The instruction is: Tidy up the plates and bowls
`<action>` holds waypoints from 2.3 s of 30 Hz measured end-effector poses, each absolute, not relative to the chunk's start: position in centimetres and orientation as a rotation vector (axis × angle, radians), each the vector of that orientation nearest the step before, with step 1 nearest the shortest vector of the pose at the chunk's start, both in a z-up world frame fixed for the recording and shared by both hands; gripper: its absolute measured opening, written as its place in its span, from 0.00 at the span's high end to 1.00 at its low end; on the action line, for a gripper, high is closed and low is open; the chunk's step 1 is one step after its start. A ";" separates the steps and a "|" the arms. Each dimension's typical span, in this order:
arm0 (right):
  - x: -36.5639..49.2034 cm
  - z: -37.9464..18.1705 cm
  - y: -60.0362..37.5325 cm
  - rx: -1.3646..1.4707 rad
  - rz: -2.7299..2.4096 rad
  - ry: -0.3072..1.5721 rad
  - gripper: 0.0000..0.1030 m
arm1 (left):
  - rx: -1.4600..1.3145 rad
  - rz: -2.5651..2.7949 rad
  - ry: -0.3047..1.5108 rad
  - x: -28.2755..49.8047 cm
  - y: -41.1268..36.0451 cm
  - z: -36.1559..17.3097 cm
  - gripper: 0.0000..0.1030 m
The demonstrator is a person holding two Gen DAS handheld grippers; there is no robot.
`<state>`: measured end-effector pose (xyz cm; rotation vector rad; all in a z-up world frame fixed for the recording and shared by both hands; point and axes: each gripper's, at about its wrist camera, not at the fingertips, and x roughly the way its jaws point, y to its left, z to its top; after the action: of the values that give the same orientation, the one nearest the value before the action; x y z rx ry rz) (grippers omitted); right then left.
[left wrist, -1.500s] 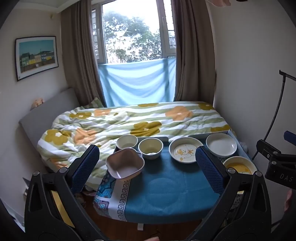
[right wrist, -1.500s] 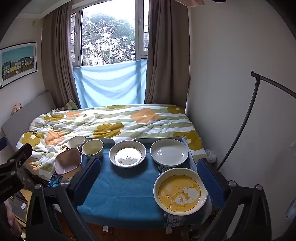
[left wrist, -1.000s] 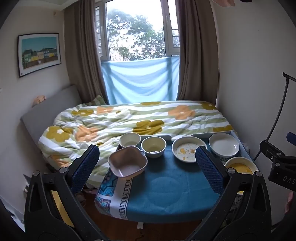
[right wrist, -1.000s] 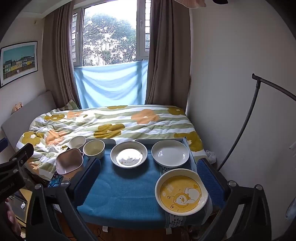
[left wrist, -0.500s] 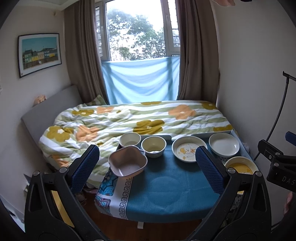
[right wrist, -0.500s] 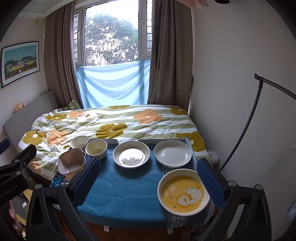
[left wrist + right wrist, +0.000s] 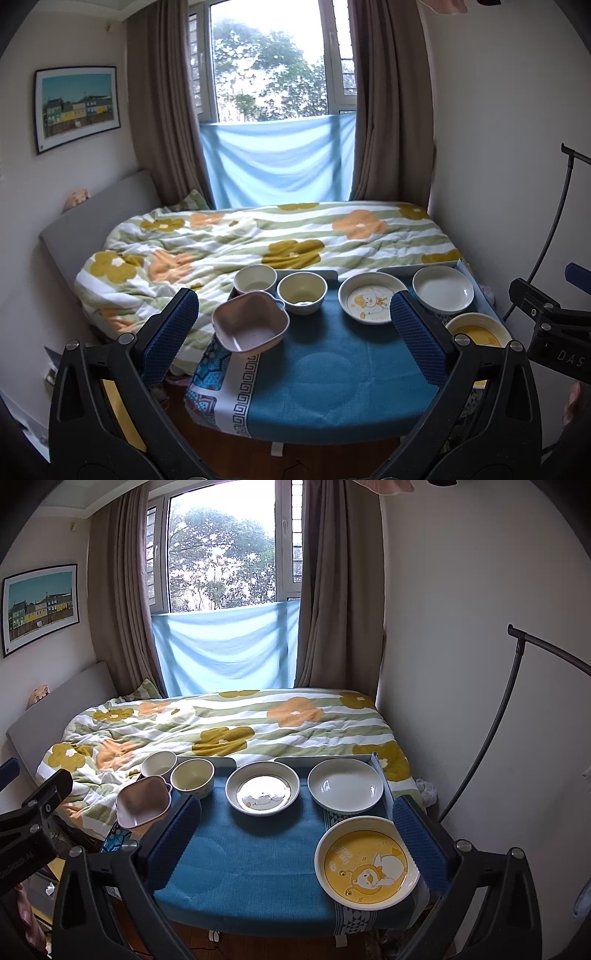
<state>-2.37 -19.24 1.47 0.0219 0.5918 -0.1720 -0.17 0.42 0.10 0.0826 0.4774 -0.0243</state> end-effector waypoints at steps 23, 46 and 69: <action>-1.8 1.8 -19.1 0.019 -0.161 0.588 0.00 | 0.078 -0.030 0.487 0.1 0.4 0.2 0.00; -1.9 1.7 -18.9 0.018 -0.162 0.588 0.00 | 0.078 -0.029 0.486 0.1 0.3 0.0 0.00; -2.5 -1.5 -24.0 0.184 -0.279 0.635 0.00 | 0.121 -0.299 0.662 8.2 -4.4 -3.4 0.00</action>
<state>-2.46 -23.98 -1.48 0.1835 0.6354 -0.2792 8.16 -4.40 -3.41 0.1212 0.6620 -0.2986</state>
